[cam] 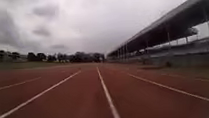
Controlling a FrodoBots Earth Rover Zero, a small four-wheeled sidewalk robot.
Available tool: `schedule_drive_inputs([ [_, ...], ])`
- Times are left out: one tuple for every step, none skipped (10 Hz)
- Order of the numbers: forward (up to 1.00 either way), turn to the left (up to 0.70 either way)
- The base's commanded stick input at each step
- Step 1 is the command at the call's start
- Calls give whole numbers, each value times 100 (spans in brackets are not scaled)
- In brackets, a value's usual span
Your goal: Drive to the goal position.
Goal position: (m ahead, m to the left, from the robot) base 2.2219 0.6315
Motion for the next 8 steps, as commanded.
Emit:
schedule_drive_inputs([
  [50, 0],
  [50, 0],
  [50, 0],
  [50, 0],
  [50, 0],
  [50, 0],
  [50, 0],
  [50, 0],
])
